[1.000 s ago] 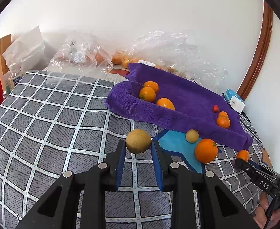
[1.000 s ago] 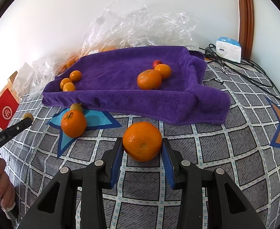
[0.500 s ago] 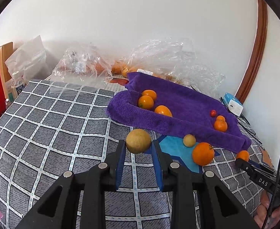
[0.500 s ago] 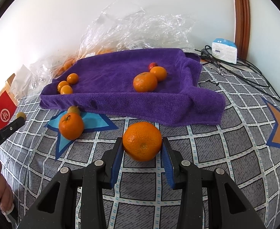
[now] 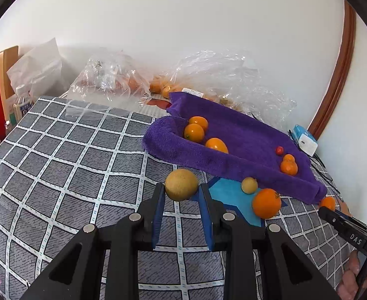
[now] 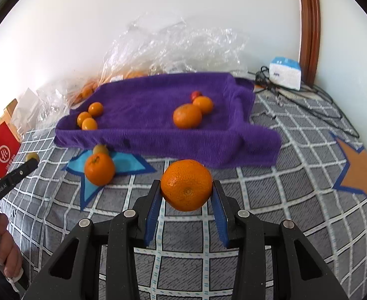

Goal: Organize fruits
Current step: 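Carry the green-yellow fruit with the left tool while the right tool carries the mandarin over the towel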

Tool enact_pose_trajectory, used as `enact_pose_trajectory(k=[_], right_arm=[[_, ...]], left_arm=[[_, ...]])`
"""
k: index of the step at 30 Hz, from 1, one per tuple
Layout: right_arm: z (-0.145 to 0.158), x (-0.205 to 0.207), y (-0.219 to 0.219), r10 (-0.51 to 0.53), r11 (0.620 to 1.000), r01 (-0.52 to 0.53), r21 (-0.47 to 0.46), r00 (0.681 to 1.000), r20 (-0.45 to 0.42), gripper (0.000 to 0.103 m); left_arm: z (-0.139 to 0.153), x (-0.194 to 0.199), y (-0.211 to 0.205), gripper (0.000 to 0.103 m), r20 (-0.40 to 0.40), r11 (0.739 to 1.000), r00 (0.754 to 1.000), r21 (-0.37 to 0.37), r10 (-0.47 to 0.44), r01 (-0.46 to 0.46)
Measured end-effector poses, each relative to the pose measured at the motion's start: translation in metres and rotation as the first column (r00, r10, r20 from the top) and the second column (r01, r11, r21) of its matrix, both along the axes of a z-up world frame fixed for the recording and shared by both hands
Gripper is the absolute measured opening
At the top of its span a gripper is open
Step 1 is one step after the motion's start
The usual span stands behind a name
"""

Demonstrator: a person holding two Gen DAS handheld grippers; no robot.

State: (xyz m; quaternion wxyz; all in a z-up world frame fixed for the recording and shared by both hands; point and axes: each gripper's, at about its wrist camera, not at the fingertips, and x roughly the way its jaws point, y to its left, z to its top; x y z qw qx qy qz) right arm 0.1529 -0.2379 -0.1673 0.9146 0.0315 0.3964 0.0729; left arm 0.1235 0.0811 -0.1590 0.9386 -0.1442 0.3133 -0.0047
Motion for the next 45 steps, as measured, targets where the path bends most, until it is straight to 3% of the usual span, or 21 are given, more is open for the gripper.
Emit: enact_pose_trajectory(k=[4,9,13,23,30,45], right_arm=[[0.017,0.005,-0.005,-0.018,1.000,0.018,0.011,0.999,0.028,0.039],[0.035,0.015,-0.008,-0.027,0.999,0.026,0.019,0.998,0.061,0.039],[0.048,0.026,-0.012,-0.023,1.000,0.021,0.019,0.997,0.078,0.039],[0.059,0.078,-0.017,0.002,1.000,-0.003,0.013,0.997,0.077,0.039],[0.045,0.127,-0.020,0.011,1.000,-0.011,0.000,0.999,0.045,0.039],[-0.004,0.232,-0.014,0.033,0.997,-0.038,-0.061,0.996,-0.087,0.039]], left_arm=[[-0.001,0.001,0.007,0.026,-0.003,0.999,1.000,-0.031,0.018,-0.018],[-0.001,0.002,0.008,0.026,0.006,0.998,0.998,-0.003,0.057,-0.057],[0.000,0.008,0.013,0.026,-0.031,0.997,0.997,-0.007,0.072,-0.073],[0.050,0.040,0.024,0.026,0.006,0.994,0.995,0.051,0.100,-0.100],[0.066,0.083,0.017,0.026,-0.013,0.996,0.997,0.027,0.080,-0.080],[0.040,0.161,-0.028,0.026,-0.146,0.998,0.988,0.010,-0.052,0.054]])
